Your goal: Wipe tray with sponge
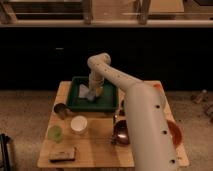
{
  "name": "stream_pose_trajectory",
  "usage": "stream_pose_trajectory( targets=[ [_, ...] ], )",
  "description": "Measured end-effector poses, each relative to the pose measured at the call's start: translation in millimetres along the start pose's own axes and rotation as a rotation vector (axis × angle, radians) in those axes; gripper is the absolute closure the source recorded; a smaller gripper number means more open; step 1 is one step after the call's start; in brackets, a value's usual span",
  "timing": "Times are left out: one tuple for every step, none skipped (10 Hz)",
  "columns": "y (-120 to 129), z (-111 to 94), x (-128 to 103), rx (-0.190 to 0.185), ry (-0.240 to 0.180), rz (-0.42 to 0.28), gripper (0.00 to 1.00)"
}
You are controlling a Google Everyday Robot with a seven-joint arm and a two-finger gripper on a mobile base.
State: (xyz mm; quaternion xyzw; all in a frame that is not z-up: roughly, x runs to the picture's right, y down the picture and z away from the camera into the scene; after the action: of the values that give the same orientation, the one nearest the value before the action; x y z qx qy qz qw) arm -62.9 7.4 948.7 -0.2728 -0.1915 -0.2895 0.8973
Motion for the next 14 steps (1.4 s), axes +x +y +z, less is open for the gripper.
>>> stream_pose_trajectory(
  targets=[
    [7.0, -0.6, 0.2, -0.018, -0.003, -0.012, 1.00],
    [13.1, -1.0, 2.9, -0.038, -0.002, -0.016, 1.00],
    [20.1, -0.4, 9.8, -0.054, 0.002, -0.009, 1.00],
    [27.7, -0.9, 21.8, -0.068, 0.013, 0.008, 1.00],
    [32.5, -1.3, 31.9, -0.076, 0.024, 0.028, 1.00],
    [30.9, -1.3, 37.9, -0.078, 0.036, 0.050, 1.00],
    [26.3, -0.4, 42.0, -0.075, 0.047, 0.068, 1.00],
    [22.3, -0.7, 47.5, -0.069, 0.057, 0.089, 1.00],
    [18.1, -1.1, 56.8, -0.059, 0.074, 0.117, 1.00],
    [12.2, -1.1, 61.0, -0.043, 0.085, 0.134, 1.00],
    [6.1, -0.5, 60.7, -0.028, 0.087, 0.142, 1.00],
    [-3.3, 0.9, 57.8, -0.010, 0.086, 0.145, 1.00],
    [-10.3, 2.3, 50.7, 0.003, 0.075, 0.139, 1.00],
    [-14.6, 4.5, 42.8, 0.007, 0.060, 0.122, 1.00]
  ],
)
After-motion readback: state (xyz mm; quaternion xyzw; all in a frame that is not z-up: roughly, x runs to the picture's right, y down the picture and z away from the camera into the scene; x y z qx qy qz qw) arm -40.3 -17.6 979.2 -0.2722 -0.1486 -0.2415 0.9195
